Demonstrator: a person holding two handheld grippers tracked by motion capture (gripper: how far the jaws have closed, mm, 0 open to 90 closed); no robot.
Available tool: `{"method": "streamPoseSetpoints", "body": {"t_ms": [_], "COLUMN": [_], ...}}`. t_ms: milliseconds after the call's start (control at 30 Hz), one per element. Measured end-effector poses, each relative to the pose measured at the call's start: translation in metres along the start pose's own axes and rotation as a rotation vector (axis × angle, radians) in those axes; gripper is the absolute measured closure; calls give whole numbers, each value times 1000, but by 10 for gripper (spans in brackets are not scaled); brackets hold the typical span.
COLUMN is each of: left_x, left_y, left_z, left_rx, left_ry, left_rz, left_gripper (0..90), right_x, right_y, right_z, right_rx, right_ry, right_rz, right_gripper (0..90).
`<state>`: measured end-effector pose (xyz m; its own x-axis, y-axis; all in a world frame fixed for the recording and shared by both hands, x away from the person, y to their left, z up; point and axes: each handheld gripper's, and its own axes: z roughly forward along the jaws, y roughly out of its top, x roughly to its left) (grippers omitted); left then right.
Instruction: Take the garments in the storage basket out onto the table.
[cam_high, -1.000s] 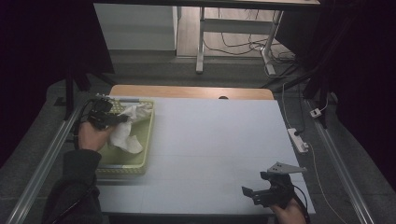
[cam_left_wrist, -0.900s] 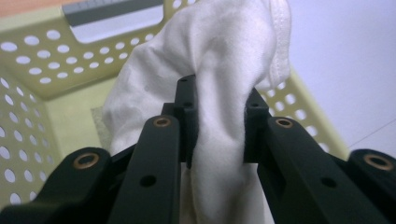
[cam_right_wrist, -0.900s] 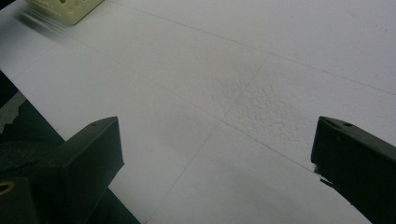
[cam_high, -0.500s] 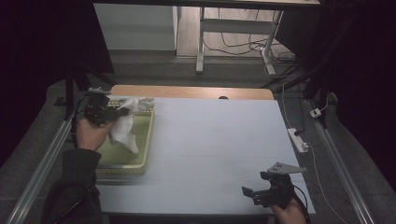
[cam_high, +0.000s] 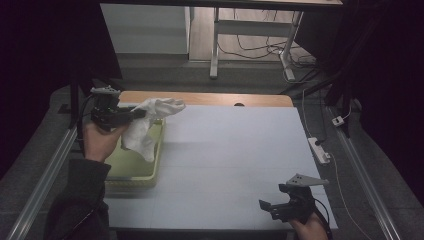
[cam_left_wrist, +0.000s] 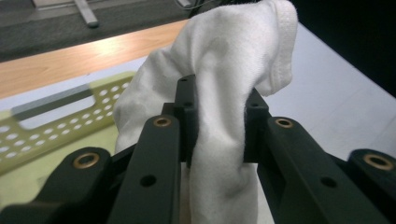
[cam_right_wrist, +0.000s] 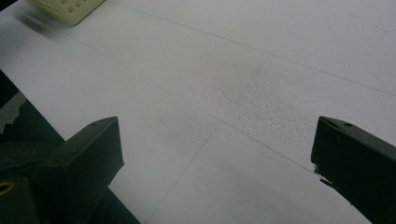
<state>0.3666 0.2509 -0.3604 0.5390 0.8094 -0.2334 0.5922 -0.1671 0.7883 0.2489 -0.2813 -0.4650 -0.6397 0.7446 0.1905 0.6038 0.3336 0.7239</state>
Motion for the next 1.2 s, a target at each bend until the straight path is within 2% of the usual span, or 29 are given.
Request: {"method": "streamPoseSetpoints", "body": {"t_ms": [267,533,867,1200], "left_x": [-22,-43,-70,-94], "left_y": [10,18,23,20], "left_z": [-1,9,35,67], "left_rx": [-25,-31,-4,23], "left_ry": [-50,-105,-159,-195], "left_rz": [40,84,133,188], "left_gripper": [752,751,751,749], "right_x": [0,0,0,0], "right_y": [0,0,0,0], "right_z": [0,0,0,1], "right_rx": [1,4,4,6], "right_ry": [-1,-3,0,2], "right_rz": [1,0,4,4], "right_gripper": [18,18,18,18]}}
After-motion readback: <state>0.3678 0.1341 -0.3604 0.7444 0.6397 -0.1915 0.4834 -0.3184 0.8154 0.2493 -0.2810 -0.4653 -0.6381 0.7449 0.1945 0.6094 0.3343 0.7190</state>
